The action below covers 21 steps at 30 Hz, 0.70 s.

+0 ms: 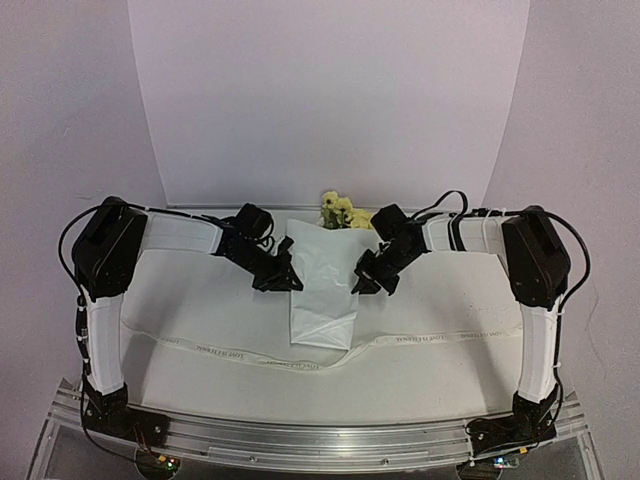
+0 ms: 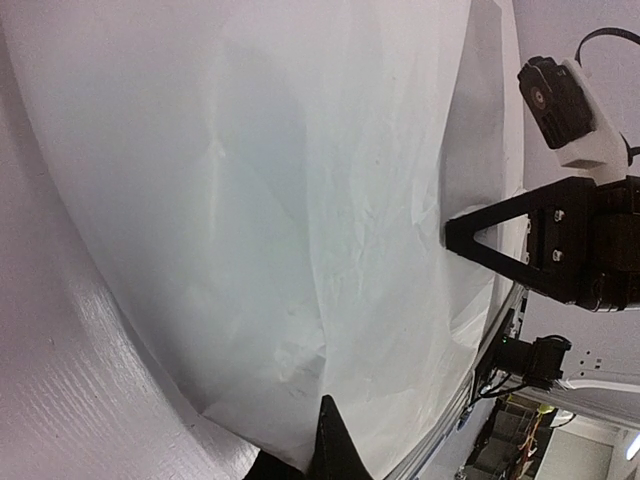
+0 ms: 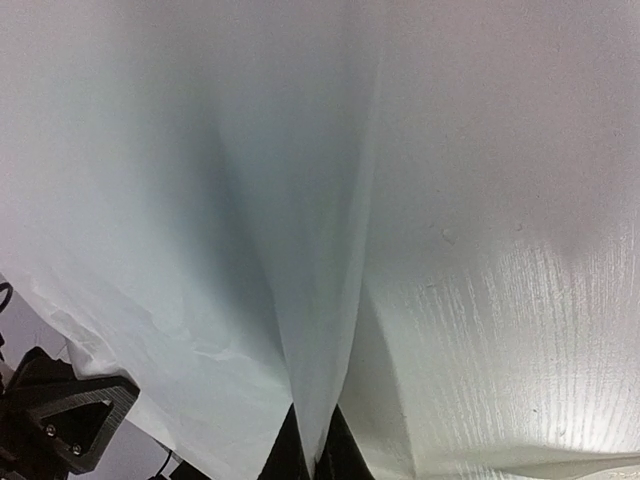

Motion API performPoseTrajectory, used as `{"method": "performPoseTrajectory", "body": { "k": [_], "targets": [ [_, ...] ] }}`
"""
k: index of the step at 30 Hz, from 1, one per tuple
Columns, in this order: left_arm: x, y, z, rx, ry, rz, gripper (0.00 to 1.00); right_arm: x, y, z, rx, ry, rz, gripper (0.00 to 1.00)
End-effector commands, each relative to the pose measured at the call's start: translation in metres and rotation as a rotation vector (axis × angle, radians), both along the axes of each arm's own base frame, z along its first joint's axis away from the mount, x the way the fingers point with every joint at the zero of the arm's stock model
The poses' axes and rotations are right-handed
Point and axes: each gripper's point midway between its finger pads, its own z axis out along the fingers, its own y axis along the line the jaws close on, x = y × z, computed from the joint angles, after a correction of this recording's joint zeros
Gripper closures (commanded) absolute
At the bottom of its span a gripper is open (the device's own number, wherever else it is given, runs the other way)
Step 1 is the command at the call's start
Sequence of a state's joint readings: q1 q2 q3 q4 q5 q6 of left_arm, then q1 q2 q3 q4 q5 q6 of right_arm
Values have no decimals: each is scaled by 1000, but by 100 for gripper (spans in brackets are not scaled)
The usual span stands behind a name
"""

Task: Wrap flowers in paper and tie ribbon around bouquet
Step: Place the folded bouquet on the ribbon.

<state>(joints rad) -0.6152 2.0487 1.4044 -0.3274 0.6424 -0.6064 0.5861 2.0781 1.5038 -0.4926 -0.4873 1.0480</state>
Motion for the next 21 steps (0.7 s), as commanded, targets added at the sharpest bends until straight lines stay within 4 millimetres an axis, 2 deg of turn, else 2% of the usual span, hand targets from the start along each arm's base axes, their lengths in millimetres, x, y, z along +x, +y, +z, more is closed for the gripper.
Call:
{"method": "performPoseTrajectory", "body": {
  "k": [1, 11, 21],
  "targets": [
    [-7, -7, 20, -47, 13, -39, 96, -1, 5, 16, -1, -3, -5, 100],
    [-27, 0, 20, -69, 65, -43, 96, -23, 9, 20, -33, 23, 31, 100],
    [-64, 1, 13, -69, 103, -23, 94, -61, -1, 14, -90, 22, 79, 100]
  ]
}}
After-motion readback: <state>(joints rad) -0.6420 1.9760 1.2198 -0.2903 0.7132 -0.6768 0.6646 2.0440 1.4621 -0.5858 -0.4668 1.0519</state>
